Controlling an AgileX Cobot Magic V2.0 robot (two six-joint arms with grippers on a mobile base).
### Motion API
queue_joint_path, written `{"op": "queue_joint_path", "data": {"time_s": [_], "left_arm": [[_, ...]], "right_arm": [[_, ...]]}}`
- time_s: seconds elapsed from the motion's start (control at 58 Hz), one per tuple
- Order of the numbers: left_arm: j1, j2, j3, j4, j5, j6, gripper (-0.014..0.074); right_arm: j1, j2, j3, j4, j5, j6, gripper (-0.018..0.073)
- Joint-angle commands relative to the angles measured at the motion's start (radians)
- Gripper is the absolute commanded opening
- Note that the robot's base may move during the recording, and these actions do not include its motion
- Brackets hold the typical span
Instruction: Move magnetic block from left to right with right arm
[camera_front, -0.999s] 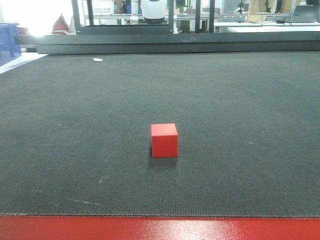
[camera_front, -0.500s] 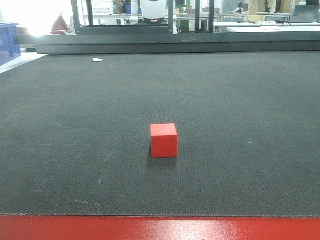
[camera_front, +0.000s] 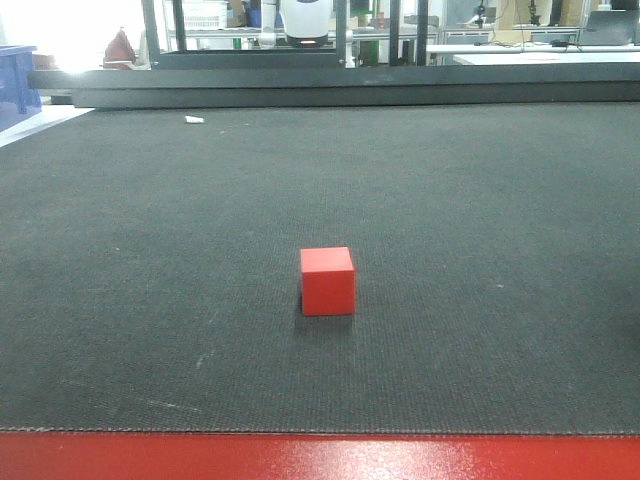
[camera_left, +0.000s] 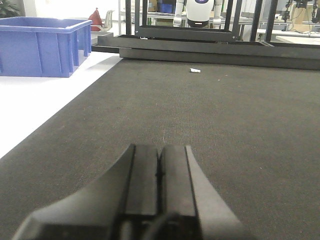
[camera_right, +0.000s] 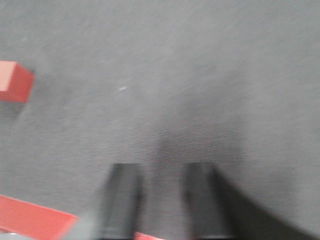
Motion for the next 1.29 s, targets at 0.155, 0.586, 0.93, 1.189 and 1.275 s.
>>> {"op": "queue_joint_path", "data": {"time_s": [0.155, 0.586, 0.93, 1.189, 1.275], "left_arm": [[-0.003, -0.01, 0.007, -0.003, -0.078, -0.002, -0.0117], [-0.003, -0.01, 0.007, -0.003, -0.078, -0.002, -0.0117], [-0.003, -0.01, 0.007, -0.003, -0.078, -0.002, -0.0117], [-0.003, -0.01, 0.007, -0.003, -0.078, -0.002, -0.0117], [-0.003, -0.01, 0.007, -0.003, -0.078, -0.002, -0.0117]], "right_arm": [[0.159, 0.2, -0.145, -0.082, 0.015, 0.3, 0.0632], [0.37, 0.619, -0.557, -0.089, 0.379, 0.369, 0.0631], [0.467, 0.881, -0.857, -0.1, 0.456, 0.473, 0.0631], [0.492, 1.023, -1.011, -0.103, 0.508, 0.505, 0.0631], [0.492, 1.053, -1.032, -0.103, 0.513, 0.51, 0.0631]]}}
